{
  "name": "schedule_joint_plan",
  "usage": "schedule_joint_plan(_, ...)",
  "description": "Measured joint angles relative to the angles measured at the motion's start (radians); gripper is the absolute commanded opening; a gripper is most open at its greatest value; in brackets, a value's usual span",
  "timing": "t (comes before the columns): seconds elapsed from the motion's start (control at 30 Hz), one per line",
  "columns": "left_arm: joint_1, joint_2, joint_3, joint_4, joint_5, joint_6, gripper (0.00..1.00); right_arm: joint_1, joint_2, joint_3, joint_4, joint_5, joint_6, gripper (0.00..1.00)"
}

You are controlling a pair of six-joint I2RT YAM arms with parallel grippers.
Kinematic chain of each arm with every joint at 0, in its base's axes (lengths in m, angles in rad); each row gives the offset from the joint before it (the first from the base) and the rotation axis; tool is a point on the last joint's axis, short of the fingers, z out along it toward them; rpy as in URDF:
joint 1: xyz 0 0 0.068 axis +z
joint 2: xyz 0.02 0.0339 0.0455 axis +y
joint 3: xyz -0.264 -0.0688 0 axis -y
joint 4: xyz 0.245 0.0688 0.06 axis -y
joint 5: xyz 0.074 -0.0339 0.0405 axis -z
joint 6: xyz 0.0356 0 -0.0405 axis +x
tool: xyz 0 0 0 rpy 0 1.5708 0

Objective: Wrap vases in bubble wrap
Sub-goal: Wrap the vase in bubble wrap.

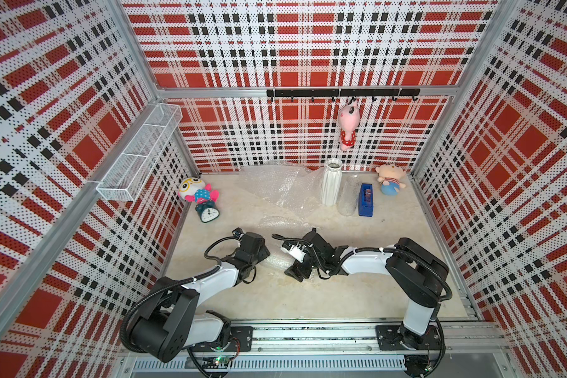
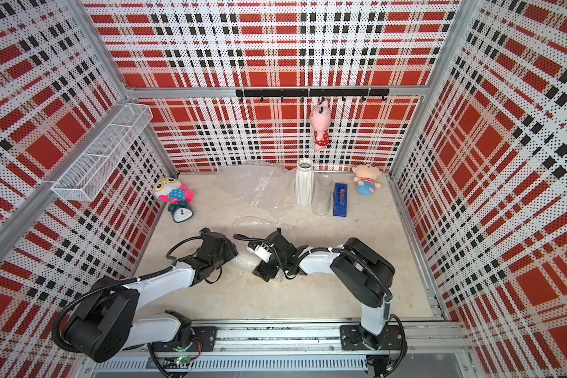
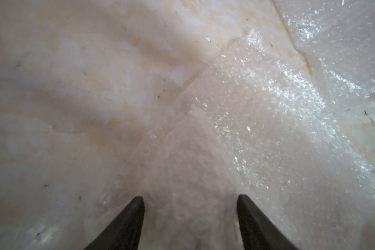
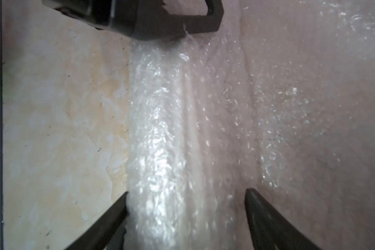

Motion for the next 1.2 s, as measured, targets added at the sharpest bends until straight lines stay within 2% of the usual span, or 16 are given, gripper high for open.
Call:
schedule_joint_plan(0.13,-0.001,0.003,0.0,0.003,0.0,0.0,0.71,0.003,-0.01,-0.012,0.008,0.027,-0.015,0.88)
schedule_joint_plan(0.47,-0.002,0.018,0.0,0.021,-0.002,-0.007,0.71,0.012,-0.148,-0.094,0.014,0.042,-0.052,0.91)
schedule_joint_plan(0.5,-0.002,0.021,0.0,0.026,-0.001,-0.008,0.71,0.016,-0.161,-0.103,0.015,0.049,-0.058,0.92)
schedule_joint_plan(0.53,-0.002,0.023,0.0,0.029,-0.001,-0.008,0.71,0.021,-0.169,-0.109,0.015,0.058,-0.064,0.99)
schedule_joint_plan(0.67,-0.002,0.031,0.0,0.04,-0.001,-0.01,0.71,0.071,-0.193,-0.141,0.058,0.146,-0.107,1.0)
schedule_joint_plan(0.97,-0.002,0.043,0.003,0.053,0.0,-0.011,0.71,0.212,-0.201,-0.185,0.223,0.438,-0.262,0.97)
schedule_joint_plan(1.2,-0.002,0.043,0.003,0.053,0.0,-0.011,0.71,0.23,-0.128,-0.189,0.301,0.518,-0.33,0.91)
